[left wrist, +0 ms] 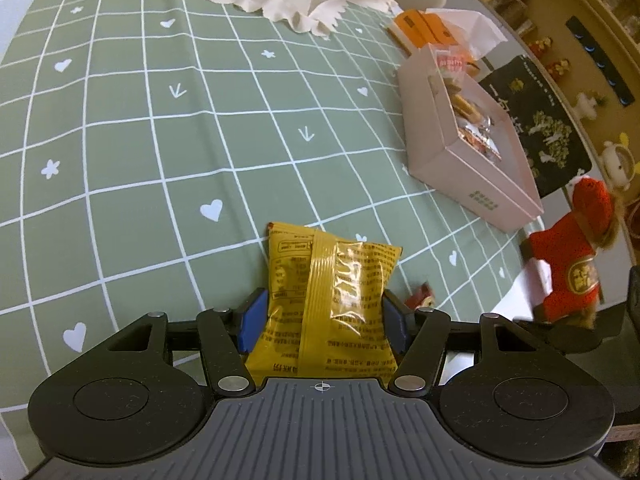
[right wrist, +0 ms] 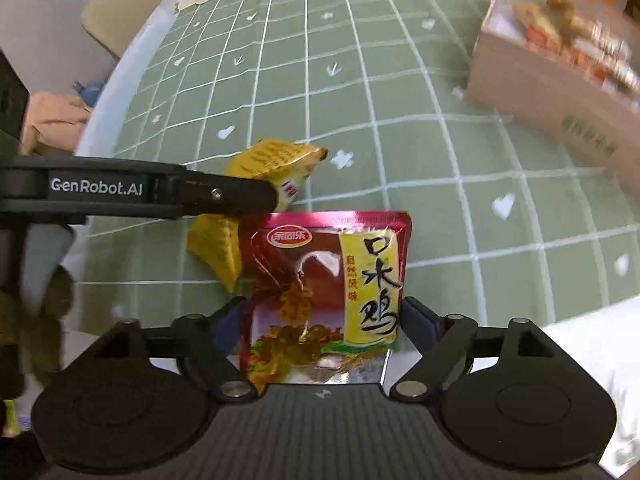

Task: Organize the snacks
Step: 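Carry the red packet in the right gripper toward the pink box while the left carries the yellow packet, then drop the yellow packet into the pink box with the left gripper while the right drops the red packet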

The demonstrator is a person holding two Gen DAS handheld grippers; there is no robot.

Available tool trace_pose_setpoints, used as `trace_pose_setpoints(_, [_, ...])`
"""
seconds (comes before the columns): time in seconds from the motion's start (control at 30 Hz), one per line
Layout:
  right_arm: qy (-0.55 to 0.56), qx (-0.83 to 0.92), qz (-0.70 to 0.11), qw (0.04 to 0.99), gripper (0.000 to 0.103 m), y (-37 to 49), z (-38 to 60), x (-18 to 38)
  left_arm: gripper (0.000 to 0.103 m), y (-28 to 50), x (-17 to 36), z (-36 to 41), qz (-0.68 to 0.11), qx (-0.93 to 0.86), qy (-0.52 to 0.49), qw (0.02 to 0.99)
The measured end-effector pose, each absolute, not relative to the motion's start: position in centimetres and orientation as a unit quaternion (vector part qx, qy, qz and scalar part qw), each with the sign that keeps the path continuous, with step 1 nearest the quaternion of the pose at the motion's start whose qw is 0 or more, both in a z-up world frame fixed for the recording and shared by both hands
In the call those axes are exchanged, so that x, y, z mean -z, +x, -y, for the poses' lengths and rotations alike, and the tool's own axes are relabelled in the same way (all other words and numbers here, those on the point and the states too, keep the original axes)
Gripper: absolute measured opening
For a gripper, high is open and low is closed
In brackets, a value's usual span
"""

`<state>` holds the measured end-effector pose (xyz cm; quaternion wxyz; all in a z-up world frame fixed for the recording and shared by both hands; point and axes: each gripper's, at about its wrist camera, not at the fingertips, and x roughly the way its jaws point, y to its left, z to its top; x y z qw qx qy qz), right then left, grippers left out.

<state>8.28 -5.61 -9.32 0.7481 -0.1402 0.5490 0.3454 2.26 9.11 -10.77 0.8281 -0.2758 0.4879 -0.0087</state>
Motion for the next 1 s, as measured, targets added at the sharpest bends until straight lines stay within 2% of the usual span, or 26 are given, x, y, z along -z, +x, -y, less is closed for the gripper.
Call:
trace_pose_setpoints(0.03, [-0.163,-0.334,-0.537,0.757,0.086,8.1,5.4,9.6,0.066,2.2,10.8,-9.0,-0.489,0.008,-0.274,0.828])
trace_pose_setpoints(0.1, [-0.194,-0.323,-0.515,0.77,0.096,8.1,5.3,10.4,0.066,2.2,10.7,-8.8,-0.49,0.009,-0.269,0.829])
trace_pose_setpoints(0.17, [-0.176,-0.325,-0.512,0.776,0.102,8.4,5.8,10.7,0.066,2.2,10.7,-8.7,-0.49,0.009,-0.266,0.83])
trace_pose_setpoints(0.23, [-0.165,-0.327,-0.505,0.781,0.101,8.7,6.2,10.8,0.066,2.2,10.7,-8.7,-0.49,0.008,-0.266,0.83])
trace_pose_setpoints(0.27, [-0.158,-0.328,-0.5,0.786,0.098,8.9,6.3,10.7,0.066,2.2,10.7,-8.7,-0.49,0.007,-0.267,0.83])
trace_pose_setpoints(0.33, [-0.153,-0.327,-0.49,0.793,0.083,8.7,7.0,10.1,0.066,2.1,10.7,-8.7,-0.49,0.008,-0.268,0.829])
trace_pose_setpoints(0.4, [-0.143,-0.332,-0.49,0.794,0.075,8.7,7.7,9.9,0.066,2.2,10.7,-8.7,-0.491,0.009,-0.268,0.829])
trace_pose_setpoints(0.5, [-0.131,-0.325,-0.488,0.8,0.068,8.9,9.1,9.0,0.066,2.2,10.7,-8.7,-0.493,0.009,-0.267,0.828])
trace_pose_setpoints(0.73, [-0.057,-0.301,-0.471,0.827,0.065,9.3,14.5,4.5,0.065,2.7,8.7,-7.5,-0.48,0.046,-0.261,0.837])
trace_pose_setpoints(1.0, [0.001,-0.235,-0.365,0.901,0.065,12.5,20.9,-4.0,0.066,12.1,-2.8,-4.5,-0.357,0.139,-0.213,0.899])
